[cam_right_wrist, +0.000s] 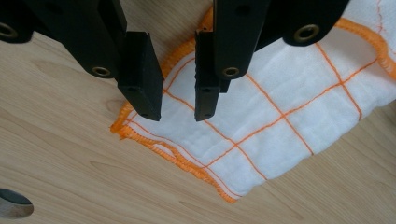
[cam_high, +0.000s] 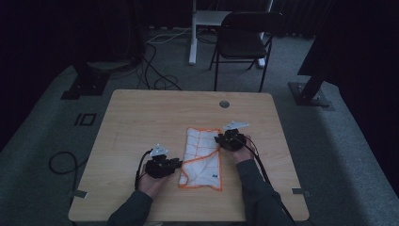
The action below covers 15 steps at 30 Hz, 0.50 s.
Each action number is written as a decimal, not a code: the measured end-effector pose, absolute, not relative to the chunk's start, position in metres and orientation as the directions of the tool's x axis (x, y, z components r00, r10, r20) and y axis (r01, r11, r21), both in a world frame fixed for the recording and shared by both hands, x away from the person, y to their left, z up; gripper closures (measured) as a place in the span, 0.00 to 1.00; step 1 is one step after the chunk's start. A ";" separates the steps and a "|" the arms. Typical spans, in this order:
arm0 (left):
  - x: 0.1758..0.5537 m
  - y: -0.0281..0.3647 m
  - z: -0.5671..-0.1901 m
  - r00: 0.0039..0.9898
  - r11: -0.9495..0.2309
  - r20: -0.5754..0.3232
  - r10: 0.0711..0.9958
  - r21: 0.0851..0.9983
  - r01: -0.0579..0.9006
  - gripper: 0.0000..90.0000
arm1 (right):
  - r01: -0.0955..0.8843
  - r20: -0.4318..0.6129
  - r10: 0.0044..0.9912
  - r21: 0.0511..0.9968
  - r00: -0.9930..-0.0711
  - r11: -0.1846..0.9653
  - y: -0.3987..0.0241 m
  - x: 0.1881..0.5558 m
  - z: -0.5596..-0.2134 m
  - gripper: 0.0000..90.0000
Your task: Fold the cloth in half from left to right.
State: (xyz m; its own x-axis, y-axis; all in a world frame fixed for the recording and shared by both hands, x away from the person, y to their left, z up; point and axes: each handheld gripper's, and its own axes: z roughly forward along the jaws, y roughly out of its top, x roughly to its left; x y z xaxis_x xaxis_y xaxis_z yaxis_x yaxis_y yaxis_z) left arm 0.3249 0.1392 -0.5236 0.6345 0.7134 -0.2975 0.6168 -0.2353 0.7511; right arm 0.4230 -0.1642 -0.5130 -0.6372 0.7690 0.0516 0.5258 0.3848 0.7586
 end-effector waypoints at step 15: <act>0.326 0.118 -0.522 0.663 -0.285 -0.337 0.668 0.707 0.647 0.99 | 0.504 0.050 0.751 0.770 -0.658 0.391 -0.162 0.415 -0.509 0.79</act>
